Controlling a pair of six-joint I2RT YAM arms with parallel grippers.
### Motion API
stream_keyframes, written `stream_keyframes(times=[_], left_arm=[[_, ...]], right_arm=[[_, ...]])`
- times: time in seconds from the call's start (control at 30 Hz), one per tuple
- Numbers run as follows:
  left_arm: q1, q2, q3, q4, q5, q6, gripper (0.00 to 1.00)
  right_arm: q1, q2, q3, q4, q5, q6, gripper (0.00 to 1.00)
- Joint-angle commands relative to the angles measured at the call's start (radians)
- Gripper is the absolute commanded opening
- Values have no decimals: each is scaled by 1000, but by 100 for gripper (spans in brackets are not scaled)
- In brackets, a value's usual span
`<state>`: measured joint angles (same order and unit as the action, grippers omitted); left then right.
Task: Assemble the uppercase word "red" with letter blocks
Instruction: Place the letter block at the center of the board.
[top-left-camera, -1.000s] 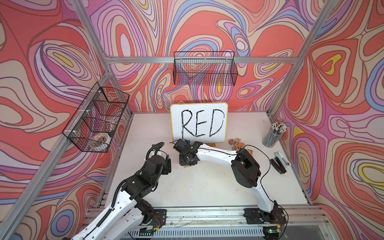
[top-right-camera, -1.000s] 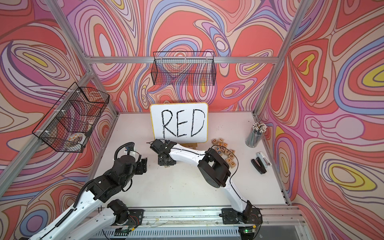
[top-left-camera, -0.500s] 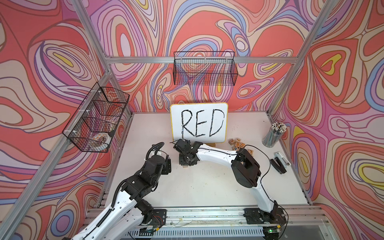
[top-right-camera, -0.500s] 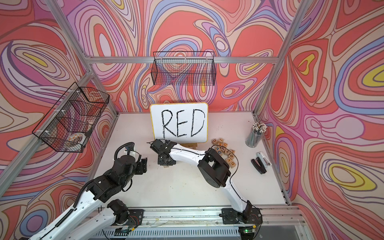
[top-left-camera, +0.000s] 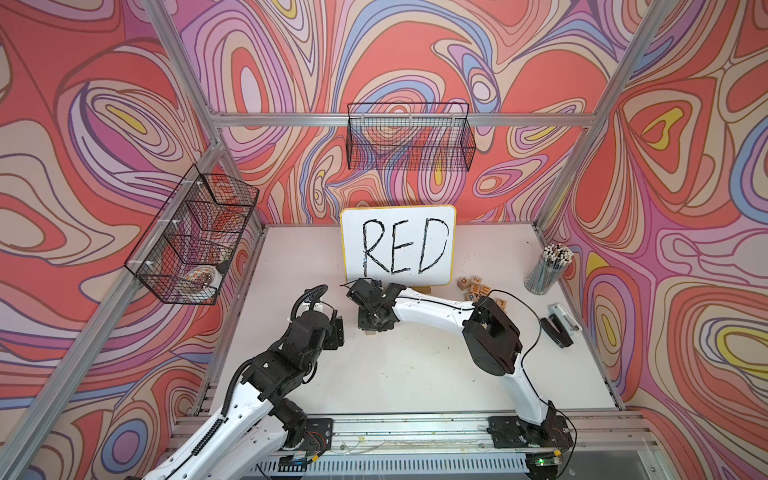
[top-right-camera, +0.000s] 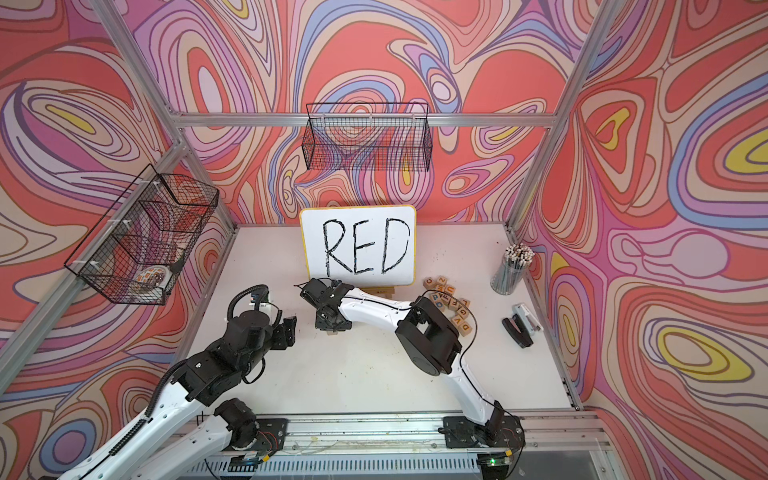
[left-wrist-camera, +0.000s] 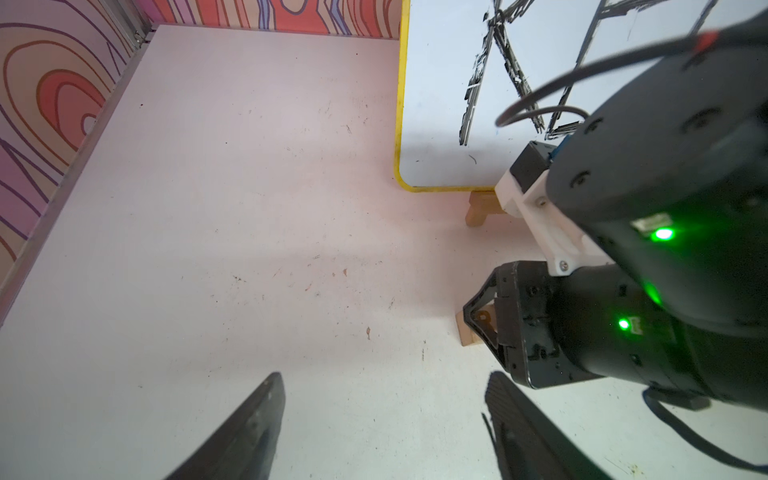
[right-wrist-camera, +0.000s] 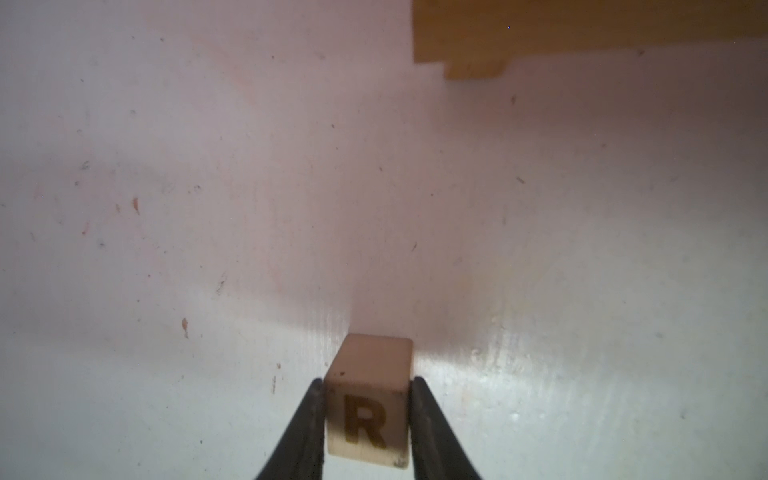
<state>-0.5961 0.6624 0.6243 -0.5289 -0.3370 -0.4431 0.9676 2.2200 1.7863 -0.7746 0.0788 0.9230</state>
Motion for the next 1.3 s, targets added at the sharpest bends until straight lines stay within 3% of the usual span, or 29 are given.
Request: stream_keyframes(times=[0.0,0.3,0.53,0.83,1.27], left_arm=[[-4,-13,0,-40,41,-38,79],[-4,-52,-11,-127,215,-110,79],[-4,-49,-24,-134,268,-124,78],[-4,-50,-26,-140,244,-126,78],[-4,-46,-25,-140,226,-124,77]], right_arm=[[-12,-11,-33,-15,35,21,29],[-16,-8,-36,1,37,30,29],[-16,2,-30,2,32,29,29],[-17,1,-26,-3,43,40,30],[-16,-43,-10,2,44,4,43]])
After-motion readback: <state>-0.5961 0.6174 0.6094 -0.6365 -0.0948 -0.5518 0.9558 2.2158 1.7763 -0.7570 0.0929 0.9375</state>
